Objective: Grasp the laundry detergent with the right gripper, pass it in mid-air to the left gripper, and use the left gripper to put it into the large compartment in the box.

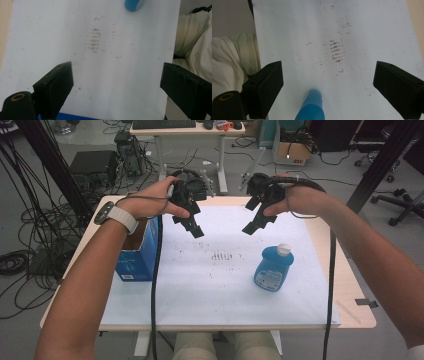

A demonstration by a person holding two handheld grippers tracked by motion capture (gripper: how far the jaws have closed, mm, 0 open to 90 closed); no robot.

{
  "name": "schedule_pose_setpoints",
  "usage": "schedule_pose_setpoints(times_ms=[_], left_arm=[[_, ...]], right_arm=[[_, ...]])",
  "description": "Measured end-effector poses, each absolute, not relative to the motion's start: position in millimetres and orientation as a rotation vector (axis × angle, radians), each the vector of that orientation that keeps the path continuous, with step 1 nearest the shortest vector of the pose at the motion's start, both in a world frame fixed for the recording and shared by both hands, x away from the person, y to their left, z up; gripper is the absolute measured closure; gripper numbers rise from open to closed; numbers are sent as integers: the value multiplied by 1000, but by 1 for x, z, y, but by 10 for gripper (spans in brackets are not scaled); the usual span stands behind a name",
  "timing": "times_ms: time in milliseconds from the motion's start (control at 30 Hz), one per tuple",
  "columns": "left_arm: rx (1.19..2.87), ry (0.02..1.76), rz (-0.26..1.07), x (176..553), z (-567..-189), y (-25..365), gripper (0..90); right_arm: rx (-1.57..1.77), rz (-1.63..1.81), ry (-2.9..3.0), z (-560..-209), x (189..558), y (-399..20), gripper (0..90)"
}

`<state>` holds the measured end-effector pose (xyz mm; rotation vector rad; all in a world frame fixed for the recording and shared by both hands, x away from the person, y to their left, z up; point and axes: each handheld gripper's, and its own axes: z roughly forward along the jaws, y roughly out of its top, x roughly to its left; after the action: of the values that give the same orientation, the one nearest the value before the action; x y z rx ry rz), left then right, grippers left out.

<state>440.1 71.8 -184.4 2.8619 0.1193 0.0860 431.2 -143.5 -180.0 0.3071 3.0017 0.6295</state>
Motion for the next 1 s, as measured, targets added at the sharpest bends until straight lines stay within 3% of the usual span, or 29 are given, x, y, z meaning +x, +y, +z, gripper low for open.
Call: schedule_pose_setpoints(times_ms=[1000], left_arm=[[2860,141,107,433,-183,71,105]], right_arm=[[326,575,2926,-165,408,-167,70]])
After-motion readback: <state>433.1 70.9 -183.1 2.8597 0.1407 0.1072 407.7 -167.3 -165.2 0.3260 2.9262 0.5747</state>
